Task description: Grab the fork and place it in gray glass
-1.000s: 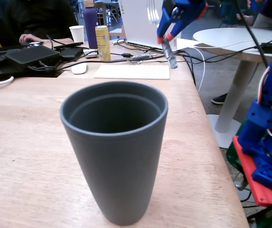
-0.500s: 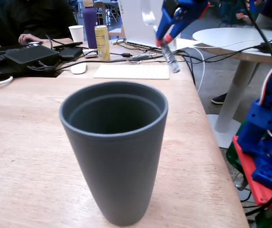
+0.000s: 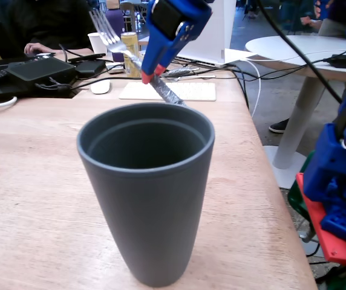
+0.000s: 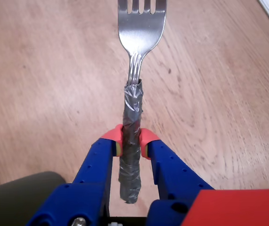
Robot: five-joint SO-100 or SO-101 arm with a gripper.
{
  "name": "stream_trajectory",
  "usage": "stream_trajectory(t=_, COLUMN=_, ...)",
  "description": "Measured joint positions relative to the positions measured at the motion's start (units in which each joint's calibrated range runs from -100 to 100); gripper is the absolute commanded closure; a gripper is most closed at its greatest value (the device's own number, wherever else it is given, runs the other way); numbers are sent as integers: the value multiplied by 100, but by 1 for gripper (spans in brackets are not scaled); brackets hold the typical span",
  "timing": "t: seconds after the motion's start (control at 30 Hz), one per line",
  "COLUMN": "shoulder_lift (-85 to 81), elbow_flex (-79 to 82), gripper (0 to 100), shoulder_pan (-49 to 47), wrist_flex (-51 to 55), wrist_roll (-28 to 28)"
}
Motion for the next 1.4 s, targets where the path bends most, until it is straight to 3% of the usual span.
stream_trajectory(t=0.57, shoulder_lift=0, elbow_flex=-54, gripper=100, shoulder_pan=-2377, wrist_flex=0, wrist_roll=0)
stream_trajectory(t=1.03, shoulder_lift=0, elbow_flex=-1885, gripper=100, shoulder_pan=-2574, wrist_flex=-33, wrist_roll=0)
stream_trajectory(t=1.17, shoulder_lift=-389, elbow_flex=-1749, gripper=100, shoulder_pan=-2715, wrist_flex=-720, wrist_roll=0)
stream_trajectory(t=1.4, shoulder_lift=-908, elbow_flex=-803, gripper=100, shoulder_pan=-4124, wrist_flex=-1905, wrist_roll=0)
